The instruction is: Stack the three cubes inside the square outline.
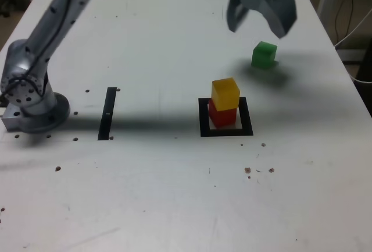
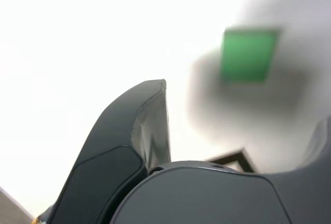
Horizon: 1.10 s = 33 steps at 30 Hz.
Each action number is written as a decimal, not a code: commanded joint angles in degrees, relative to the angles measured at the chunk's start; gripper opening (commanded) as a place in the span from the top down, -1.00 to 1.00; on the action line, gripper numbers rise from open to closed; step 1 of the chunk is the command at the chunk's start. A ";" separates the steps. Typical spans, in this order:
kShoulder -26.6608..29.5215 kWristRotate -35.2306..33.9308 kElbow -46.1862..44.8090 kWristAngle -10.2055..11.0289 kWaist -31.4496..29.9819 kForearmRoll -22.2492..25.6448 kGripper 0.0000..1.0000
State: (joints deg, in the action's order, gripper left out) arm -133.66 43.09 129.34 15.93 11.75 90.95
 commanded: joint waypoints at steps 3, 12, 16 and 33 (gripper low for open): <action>-3.57 -0.05 2.30 -0.13 -0.06 0.42 -0.96; -7.87 -0.50 3.29 -0.87 0.01 -0.68 -0.90; -8.17 -0.70 2.70 -0.78 0.26 -1.18 -0.86; -8.57 -2.70 1.20 -0.66 1.00 -4.82 -0.33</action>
State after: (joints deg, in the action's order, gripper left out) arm -142.19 40.60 130.41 15.15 12.60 86.20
